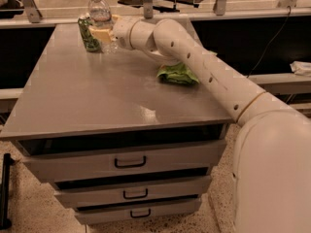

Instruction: Move water bottle near green can

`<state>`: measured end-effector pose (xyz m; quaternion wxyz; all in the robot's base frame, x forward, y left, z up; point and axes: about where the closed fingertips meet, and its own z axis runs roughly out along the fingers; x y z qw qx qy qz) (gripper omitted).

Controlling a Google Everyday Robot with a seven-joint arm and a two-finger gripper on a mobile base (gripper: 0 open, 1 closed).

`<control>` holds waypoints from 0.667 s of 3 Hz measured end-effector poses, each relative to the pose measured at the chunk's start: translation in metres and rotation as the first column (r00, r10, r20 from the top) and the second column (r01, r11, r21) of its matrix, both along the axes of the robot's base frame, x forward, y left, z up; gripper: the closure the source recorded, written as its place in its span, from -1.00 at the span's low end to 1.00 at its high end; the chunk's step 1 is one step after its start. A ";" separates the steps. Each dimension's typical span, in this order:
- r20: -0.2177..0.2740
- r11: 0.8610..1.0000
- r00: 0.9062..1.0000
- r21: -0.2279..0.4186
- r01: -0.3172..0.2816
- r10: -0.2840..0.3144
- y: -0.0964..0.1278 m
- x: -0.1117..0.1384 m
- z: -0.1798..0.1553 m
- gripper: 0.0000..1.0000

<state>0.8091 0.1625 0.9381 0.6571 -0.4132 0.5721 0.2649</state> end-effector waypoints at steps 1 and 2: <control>-0.031 0.999 1.000 -0.039 0.003 -0.004 0.005 0.006 -0.003 1.00; -0.067 0.999 0.998 -0.047 0.002 -0.006 0.008 0.016 -0.012 0.97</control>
Offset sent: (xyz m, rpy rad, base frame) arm 0.0248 0.0018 -0.0164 -0.0573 0.0947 -0.0155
